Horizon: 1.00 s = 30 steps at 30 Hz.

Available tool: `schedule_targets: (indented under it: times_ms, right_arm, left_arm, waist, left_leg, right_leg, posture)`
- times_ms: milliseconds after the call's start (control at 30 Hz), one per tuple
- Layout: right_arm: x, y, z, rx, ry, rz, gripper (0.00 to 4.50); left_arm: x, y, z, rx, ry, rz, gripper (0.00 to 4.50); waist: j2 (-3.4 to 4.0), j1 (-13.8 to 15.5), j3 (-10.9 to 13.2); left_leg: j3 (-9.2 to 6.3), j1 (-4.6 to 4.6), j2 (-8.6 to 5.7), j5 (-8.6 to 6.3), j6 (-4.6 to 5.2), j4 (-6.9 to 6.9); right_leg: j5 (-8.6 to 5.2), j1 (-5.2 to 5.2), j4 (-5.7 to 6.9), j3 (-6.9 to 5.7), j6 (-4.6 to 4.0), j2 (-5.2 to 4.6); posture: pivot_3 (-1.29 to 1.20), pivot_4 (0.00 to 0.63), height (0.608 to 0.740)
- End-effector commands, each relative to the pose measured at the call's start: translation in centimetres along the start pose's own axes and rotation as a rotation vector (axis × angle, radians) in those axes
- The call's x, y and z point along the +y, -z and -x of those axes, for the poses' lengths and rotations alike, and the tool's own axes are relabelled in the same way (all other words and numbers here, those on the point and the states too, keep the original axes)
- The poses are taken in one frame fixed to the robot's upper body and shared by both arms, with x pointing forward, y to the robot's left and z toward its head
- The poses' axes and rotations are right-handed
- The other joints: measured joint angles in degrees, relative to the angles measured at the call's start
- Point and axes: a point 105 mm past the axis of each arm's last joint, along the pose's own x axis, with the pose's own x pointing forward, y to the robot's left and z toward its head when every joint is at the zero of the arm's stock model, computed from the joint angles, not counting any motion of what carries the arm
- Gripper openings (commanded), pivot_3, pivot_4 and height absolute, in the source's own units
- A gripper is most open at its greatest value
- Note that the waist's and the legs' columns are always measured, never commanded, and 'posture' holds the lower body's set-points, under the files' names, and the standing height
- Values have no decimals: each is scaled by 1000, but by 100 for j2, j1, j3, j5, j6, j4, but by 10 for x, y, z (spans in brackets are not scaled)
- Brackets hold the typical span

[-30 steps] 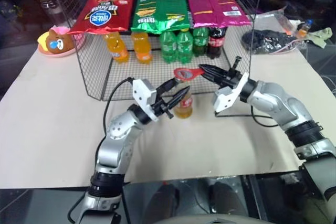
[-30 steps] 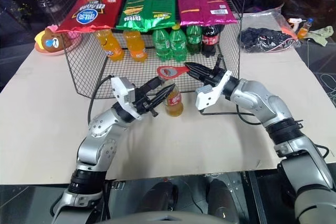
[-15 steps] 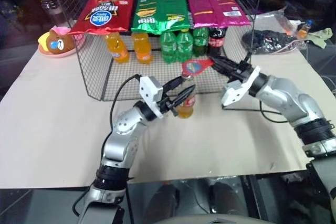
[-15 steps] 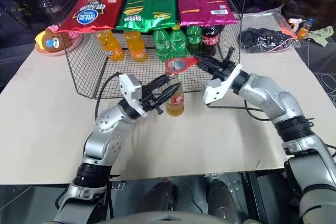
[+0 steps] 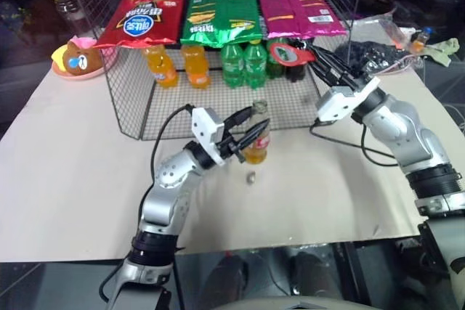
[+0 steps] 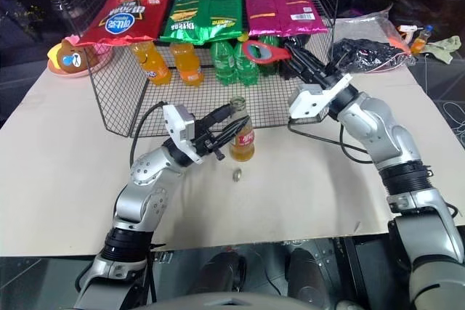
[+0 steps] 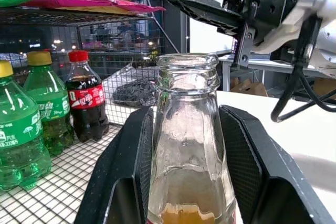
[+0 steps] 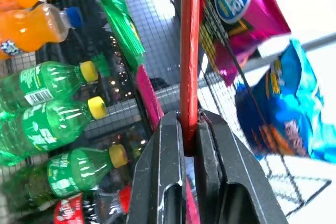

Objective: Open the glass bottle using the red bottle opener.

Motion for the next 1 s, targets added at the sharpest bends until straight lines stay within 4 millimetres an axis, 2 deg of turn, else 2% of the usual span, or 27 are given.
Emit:
schedule_targets:
  times_ms: [33,267,433,533,633,667,767,1000]
  right_arm:
    - [-3,-3,0,22,60,-145,0]
    - [21,-3,3,134,115,-521,0]
    - [30,-6,4,172,127,-612,0]
    - [33,-6,6,187,127,-624,0]
    - [33,-4,7,199,122,-613,0]
    - [33,-3,8,201,119,-609,0]
    - [33,1,10,210,116,-602,0]
    - [36,8,17,252,106,-650,0]
  left_arm:
    - [-3,25,10,104,-7,52,1792]
    - [-1,18,10,78,-22,38,1792]
    - [0,16,8,66,-26,35,1792]
    - [2,14,8,57,-45,27,2752]
    - [3,14,9,57,-50,24,4177]
    - [2,14,8,57,-49,24,4405]
    - [0,12,9,49,-41,30,4405]
    - [-2,10,14,50,-39,27,4405]
  waist:
    - [0,-1,0]
    - [1,2,0]
    - [2,4,1]
    - [4,-6,2]
    - [4,-14,6]
    - [4,-12,6]
    - [4,-17,6]
    - [4,-17,6]
  left_leg:
    - [-1,0,0,0,0,-1]
    - [-4,-1,2,0,0,-2]
    - [-6,-2,1,0,0,-5]
    - [-6,-1,0,0,0,-9]
    - [-2,-24,0,0,0,-17]
    - [0,-31,0,0,-1,-19]
    - [8,-63,1,1,-2,-25]
    - [12,-69,1,1,-2,-37]
  right_leg:
    - [0,0,0,-1,0,0]
    - [0,-1,-1,-2,0,0]
    - [0,-2,-3,-4,0,0]
    - [0,-3,-4,-4,0,0]
    - [0,-34,-1,0,0,2]
    - [0,-43,0,1,0,1]
    - [0,-80,3,7,0,0]
    - [0,-87,-11,8,0,-1]
  posture:
    - [0,150,740]
    - [0,150,740]
    - [0,150,740]
    - [0,150,740]
    - [0,150,740]
    - [0,150,740]
    - [0,150,740]
    - [0,150,740]
